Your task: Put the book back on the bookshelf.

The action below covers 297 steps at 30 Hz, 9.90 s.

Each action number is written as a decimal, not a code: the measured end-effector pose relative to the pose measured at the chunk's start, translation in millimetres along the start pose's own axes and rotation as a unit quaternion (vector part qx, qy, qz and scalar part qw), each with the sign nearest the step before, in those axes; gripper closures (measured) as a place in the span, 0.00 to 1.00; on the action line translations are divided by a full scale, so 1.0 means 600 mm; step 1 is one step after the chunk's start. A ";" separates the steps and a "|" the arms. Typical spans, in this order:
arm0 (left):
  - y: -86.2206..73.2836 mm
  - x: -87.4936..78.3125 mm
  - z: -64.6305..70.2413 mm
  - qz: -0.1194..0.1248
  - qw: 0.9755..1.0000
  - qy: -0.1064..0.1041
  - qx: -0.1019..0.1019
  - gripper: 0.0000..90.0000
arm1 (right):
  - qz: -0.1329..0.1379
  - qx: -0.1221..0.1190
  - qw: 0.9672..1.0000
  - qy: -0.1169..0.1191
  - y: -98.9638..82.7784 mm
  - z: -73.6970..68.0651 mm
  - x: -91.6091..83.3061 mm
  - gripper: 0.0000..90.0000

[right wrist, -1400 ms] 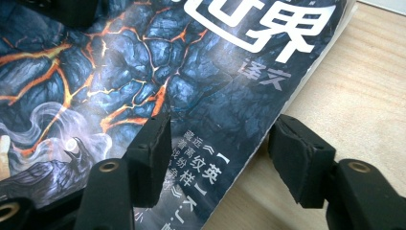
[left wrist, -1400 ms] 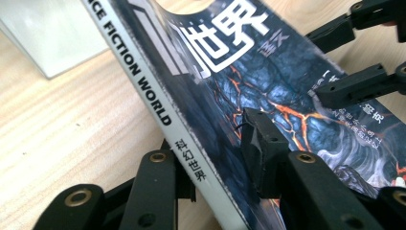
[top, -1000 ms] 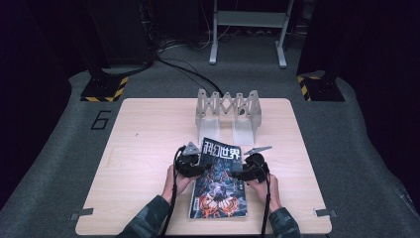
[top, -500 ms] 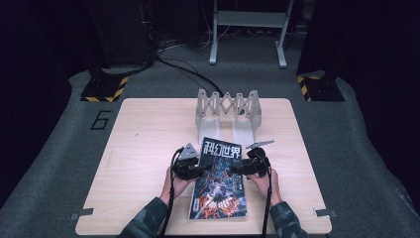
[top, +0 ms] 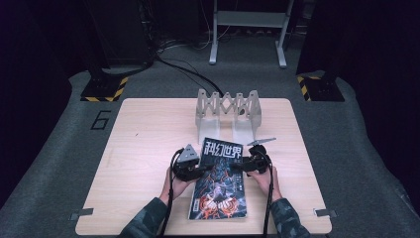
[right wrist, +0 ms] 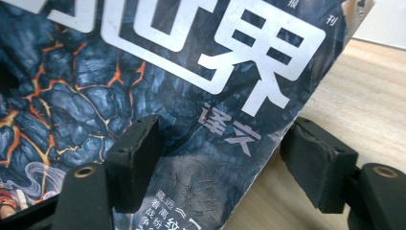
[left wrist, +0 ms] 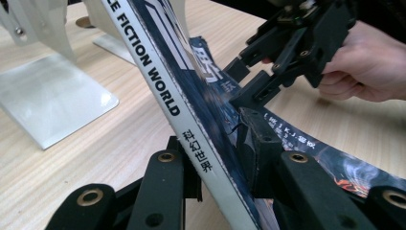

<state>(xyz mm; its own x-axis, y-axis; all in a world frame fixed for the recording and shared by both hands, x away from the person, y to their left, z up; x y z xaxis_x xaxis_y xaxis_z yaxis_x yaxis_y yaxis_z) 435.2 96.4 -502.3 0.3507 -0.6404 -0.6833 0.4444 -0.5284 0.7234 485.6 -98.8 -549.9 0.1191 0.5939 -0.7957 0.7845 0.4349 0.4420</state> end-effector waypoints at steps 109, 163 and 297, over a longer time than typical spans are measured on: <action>0.104 -0.078 -0.036 -0.074 0.995 0.034 0.062 0.80 | 0.124 -0.153 0.969 -0.146 0.077 -0.097 -0.186 0.89; 0.194 -0.152 -0.022 -0.005 0.990 0.048 0.131 0.73 | 0.182 -0.197 0.951 -0.154 0.080 -0.120 -0.225 0.87; 0.241 -0.225 -0.063 -0.046 0.987 0.154 0.018 0.91 | 0.054 0.033 0.965 -0.255 -0.056 0.108 -0.045 0.02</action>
<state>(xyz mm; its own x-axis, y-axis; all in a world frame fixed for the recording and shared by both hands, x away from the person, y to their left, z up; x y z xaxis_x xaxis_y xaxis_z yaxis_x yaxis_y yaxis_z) 483.3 127.6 -309.3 0.5462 -0.3918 -0.7404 0.4590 -0.5994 0.6558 495.7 -173.4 -570.1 0.4738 0.2153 -0.8539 0.7858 0.3344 0.5203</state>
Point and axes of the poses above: each handheld gripper's, and its own axes: x roughly forward along the jaws, y roughly out of its top, z roughly to its right, the point moved 6 cm from there along x, roughly forward along the jaws, and after that the axes turned 15 degrees about -z, right-handed, at the moved point
